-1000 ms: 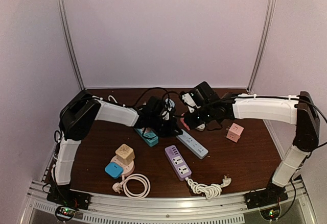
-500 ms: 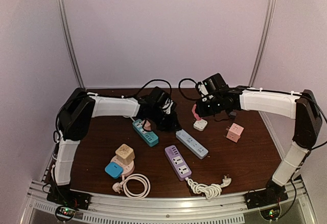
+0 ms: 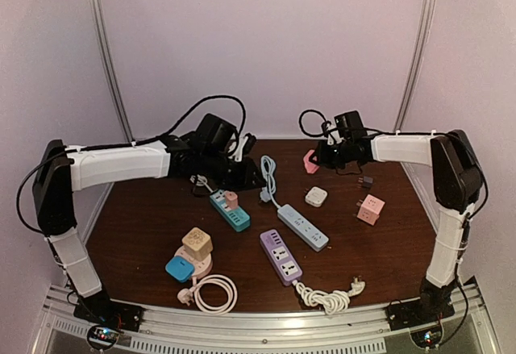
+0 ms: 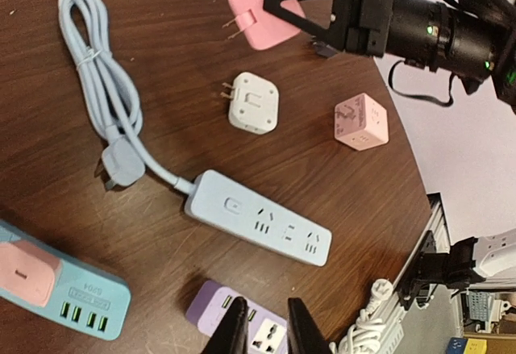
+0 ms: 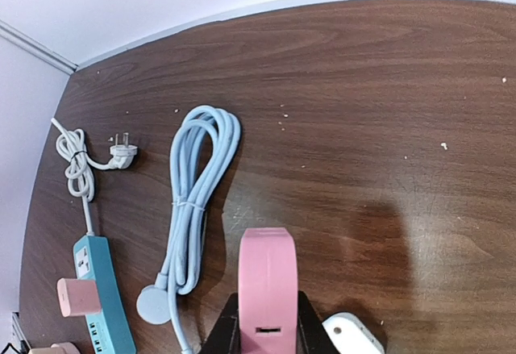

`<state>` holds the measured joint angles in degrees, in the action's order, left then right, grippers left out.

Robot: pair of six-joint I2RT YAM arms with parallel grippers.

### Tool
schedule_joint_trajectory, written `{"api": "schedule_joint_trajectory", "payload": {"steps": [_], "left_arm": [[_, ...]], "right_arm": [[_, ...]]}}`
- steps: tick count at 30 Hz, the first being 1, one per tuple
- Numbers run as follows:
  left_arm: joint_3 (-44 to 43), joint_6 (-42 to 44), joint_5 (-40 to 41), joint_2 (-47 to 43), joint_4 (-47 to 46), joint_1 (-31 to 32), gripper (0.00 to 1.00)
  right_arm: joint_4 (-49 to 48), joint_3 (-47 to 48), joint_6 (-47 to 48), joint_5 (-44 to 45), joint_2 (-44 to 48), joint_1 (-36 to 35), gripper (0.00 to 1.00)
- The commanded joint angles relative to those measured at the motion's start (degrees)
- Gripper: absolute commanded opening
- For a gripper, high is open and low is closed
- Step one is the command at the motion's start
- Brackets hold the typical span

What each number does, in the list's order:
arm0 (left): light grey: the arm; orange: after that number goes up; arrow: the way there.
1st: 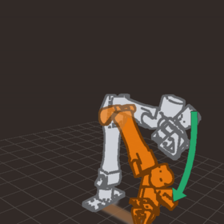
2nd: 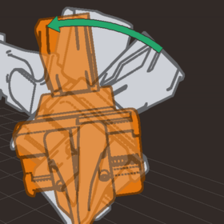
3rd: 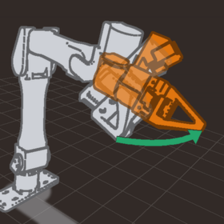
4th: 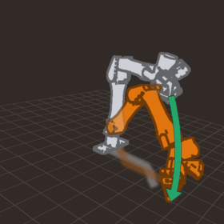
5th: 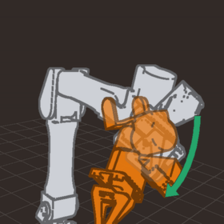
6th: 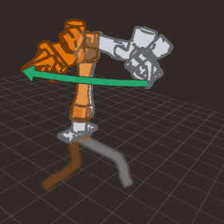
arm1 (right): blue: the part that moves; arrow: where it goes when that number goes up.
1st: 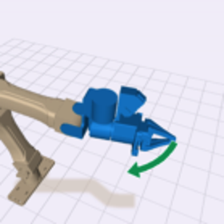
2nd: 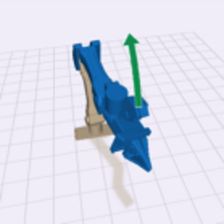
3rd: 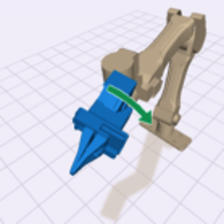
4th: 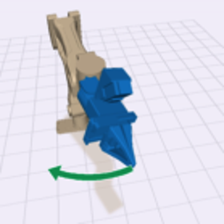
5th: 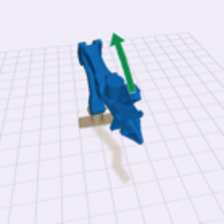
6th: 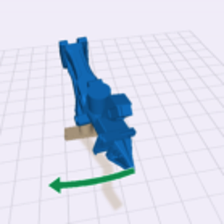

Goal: Pull the plug off the socket

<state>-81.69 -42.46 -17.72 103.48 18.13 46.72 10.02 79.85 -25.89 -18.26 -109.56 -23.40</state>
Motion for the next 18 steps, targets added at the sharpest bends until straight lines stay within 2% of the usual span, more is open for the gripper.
{"api": "schedule_joint_trajectory", "payload": {"steps": [1, 8, 18], "left_arm": [[6.3, 2.2, 4.6, -5.3, 1.6, 0.2, 0.19], [12.4, 2.6, 7.5, -10.9, 3.3, 0.1, 0.21], [11.0, 2.6, 7.9, -9.2, 3.4, 0.1, 0.21]], "right_arm": [[-5.6, 3.0, -3.9, -6.8, -4.7, 3.1, 0.10], [-9.8, 1.3, -7.6, -11.3, -8.7, 7.2, 0.11], [-9.0, -0.6, -8.2, -13.4, -10.4, 10.4, 0.28]]}}
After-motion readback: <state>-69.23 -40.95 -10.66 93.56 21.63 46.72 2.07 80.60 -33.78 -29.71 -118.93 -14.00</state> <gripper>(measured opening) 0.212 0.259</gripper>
